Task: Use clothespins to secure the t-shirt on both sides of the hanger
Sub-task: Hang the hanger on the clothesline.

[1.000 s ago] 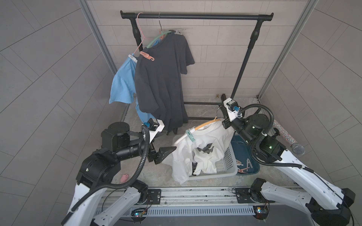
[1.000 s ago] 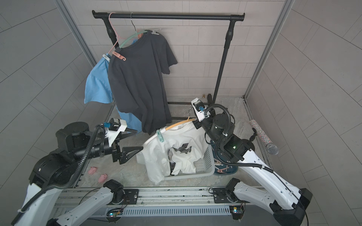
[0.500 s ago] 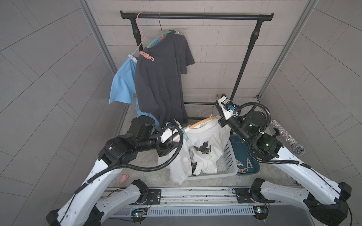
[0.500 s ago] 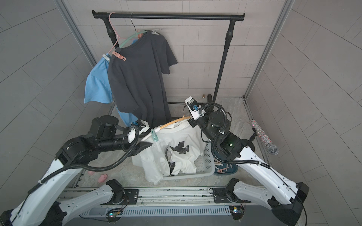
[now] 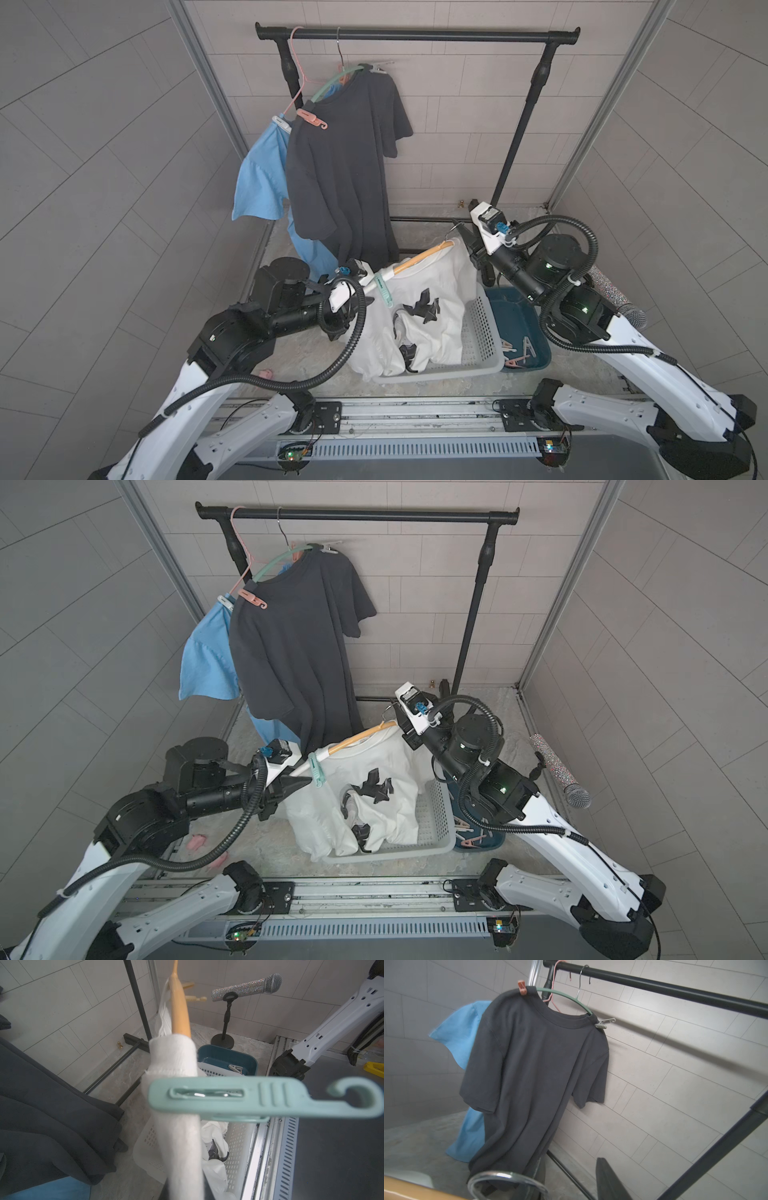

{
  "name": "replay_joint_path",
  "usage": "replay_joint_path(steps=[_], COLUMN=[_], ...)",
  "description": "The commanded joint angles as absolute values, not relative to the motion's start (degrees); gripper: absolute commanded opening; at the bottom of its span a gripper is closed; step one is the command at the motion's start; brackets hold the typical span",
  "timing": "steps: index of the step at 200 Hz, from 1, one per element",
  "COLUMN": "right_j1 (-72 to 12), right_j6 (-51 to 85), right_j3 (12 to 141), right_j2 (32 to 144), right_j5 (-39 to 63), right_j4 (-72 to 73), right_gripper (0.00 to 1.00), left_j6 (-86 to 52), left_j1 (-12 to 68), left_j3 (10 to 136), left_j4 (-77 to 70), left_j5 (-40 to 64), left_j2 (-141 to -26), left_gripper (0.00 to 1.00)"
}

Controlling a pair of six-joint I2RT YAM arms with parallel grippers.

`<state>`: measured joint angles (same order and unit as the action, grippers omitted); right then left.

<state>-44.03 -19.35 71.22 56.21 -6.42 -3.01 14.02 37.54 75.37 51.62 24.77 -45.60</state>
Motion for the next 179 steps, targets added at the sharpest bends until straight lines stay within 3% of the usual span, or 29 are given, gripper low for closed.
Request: replay_joint_path(steps=[1,12,53,62,66,69,97,179], right_j1=[-43.7,-43.7,-43.7,-43.7,-43.7,-43.7,-43.7,-43.7], right_j6=[-21.3,-20.8,-16.7,-15.9,-15.6,-15.4,-14.4,-15.1], right_j3=[73.0,73.2,73.2,73.0,72.8,72.6,71.1,65.3], right_j2=[50.6,48.4,40.8,39.4,38.9,38.4,37.3,31.4], right_j5=[-7.1,-6.2,-4.8,-5.3,-5.4,-5.6,-6.0,-4.4], right_j4=[-3.1,-2.3,-1.1,-1.2,-1.0,-0.8,1.9,-5.4], right_gripper=[0.58,0.64,0.71,0.79,0.96,0.99,1.00,1.00], left_j6=[10.9,9.4,4.2,3.5,3.2,3.2,2.5,1.4], left_j1=[37.9,37.9,37.9,37.9,38.0,37.9,37.9,37.9], left_j3=[76.6,77.4,80.8,82.0,82.4,82.6,82.2,87.5], left_j4=[43.8,42.6,36.1,36.1,36.3,36.3,36.7,30.8], left_j5=[26.1,25.7,27.6,28.3,28.7,29.1,30.9,18.9], left_j2=[-41.9,-41.3,-38.5,-38.7,-38.9,-39.0,-40.2,-42.8], left_gripper=[0.00,0.00,0.00,0.00,0.00,0.00,0.00,0.00])
